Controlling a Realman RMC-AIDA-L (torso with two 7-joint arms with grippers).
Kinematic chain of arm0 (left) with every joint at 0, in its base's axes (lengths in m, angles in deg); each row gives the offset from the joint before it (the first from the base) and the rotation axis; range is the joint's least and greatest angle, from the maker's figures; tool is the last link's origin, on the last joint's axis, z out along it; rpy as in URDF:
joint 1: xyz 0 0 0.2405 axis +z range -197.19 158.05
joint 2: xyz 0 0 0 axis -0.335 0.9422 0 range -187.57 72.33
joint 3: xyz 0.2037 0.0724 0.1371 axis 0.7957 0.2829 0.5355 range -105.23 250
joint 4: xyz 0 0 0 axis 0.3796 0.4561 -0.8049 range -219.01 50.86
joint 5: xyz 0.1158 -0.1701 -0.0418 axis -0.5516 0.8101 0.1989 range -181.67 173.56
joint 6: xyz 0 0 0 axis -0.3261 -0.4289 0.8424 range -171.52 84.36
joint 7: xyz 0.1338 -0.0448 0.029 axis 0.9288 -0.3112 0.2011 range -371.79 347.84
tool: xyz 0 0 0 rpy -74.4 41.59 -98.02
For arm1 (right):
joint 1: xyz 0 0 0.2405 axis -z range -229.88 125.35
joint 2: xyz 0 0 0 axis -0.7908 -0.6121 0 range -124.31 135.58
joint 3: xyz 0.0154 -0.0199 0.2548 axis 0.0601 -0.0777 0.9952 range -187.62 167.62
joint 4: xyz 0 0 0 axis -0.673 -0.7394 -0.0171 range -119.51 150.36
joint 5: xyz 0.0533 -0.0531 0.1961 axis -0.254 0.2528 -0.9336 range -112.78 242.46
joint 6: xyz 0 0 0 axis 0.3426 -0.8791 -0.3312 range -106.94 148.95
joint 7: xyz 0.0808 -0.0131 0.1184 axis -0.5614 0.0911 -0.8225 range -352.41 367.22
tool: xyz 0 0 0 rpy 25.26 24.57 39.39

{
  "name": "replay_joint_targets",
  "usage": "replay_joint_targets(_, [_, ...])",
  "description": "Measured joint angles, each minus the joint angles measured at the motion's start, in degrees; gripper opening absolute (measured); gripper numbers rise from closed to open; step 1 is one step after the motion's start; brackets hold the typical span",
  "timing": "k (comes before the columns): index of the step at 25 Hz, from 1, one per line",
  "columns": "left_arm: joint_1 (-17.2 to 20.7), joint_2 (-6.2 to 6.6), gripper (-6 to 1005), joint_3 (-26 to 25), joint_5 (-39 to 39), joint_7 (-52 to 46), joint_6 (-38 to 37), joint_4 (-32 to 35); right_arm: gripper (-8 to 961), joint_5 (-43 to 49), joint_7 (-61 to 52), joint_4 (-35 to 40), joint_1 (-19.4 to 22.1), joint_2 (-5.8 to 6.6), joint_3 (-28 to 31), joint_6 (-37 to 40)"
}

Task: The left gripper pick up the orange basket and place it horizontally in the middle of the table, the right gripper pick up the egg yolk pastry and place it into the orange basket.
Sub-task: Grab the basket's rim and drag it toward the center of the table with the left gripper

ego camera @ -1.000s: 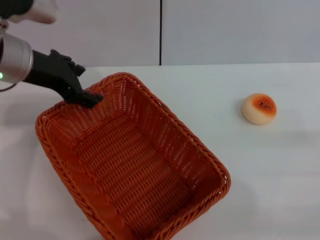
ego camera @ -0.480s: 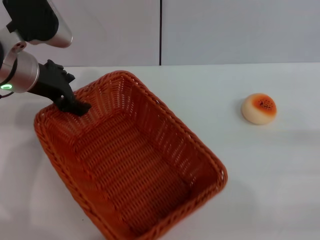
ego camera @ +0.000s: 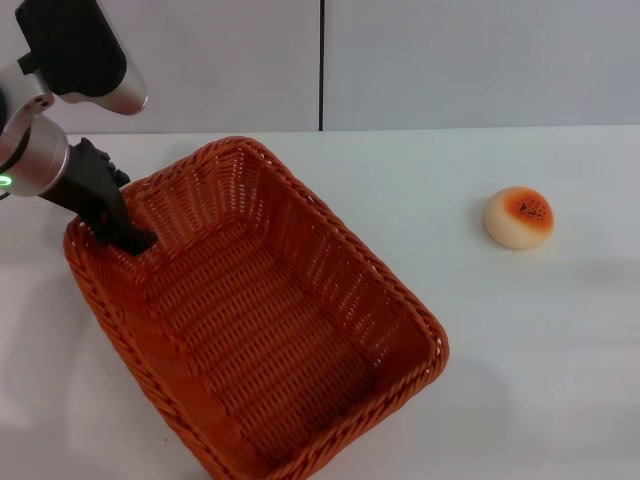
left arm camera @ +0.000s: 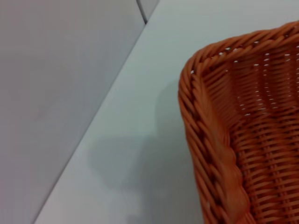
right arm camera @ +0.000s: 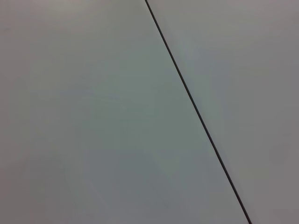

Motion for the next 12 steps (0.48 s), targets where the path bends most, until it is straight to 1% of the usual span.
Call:
replay_joint_targets(1, [-0.2,-0.02,813,0.1,-0.3,-0.1,-1.3,0.1,608,0.0,0.0,0.0,0.0,0.0,0.0,0.0])
replay_joint_targets(6, [-0.2,-0.13,812,1.0,0.1,-1.3,-1.5,-0.1,608,0.0,0.0,0.0,-0.1,0.0,0.0,-0.1])
replay_joint_targets(10, [-0.3,-0.19,640,1.6,0.6,-2.4,-1.6,-0.1,608,0.0,0.0,0.0,-0.1,0.0,0.0,-0.3])
replay_joint_targets(12, [-0.8,-0.23,547,1.8,2.3,-3.8,-2.1,0.3,608,0.0,0.0,0.0,-0.1,0.0,0.0,-0.4])
